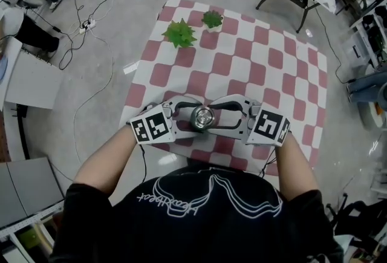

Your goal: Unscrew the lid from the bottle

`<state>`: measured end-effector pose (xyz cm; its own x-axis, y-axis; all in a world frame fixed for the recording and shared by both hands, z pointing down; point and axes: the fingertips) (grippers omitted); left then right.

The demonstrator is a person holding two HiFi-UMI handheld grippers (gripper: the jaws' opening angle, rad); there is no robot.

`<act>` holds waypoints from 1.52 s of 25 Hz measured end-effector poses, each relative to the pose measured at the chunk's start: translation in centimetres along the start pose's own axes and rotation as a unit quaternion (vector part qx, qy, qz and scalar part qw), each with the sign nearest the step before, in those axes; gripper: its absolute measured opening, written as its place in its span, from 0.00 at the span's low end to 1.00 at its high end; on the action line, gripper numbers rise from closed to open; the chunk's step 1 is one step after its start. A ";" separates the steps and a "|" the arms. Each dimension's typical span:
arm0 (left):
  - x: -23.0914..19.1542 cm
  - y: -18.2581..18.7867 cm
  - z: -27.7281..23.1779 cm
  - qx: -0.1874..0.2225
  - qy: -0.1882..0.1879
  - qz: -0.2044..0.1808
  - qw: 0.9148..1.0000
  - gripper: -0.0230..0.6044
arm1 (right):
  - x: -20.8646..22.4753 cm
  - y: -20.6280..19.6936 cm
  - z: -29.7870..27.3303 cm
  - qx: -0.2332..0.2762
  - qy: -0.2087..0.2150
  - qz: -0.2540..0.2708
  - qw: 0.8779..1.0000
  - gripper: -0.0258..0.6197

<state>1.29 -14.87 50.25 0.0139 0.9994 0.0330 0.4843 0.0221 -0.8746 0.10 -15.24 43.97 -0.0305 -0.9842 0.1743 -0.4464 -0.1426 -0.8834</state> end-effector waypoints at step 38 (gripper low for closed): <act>-0.9 -0.1 0.2 0.007 0.263 0.172 0.949 0.57 | 0.6 0.3 -0.9 0.095 -0.296 -0.042 0.950 0.46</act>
<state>1.05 -15.77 50.22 0.6051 0.7958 -0.0218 0.3611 -0.2988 -0.8834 -0.90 -15.74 44.21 0.5307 -0.8473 0.0219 -0.2535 -0.1834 -0.9498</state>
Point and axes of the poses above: the fingertips, and each gripper's own axes: z backward along the fingers, x to its right, y out of its top, and after that the axes turned 5 degrees about -z, right-handed
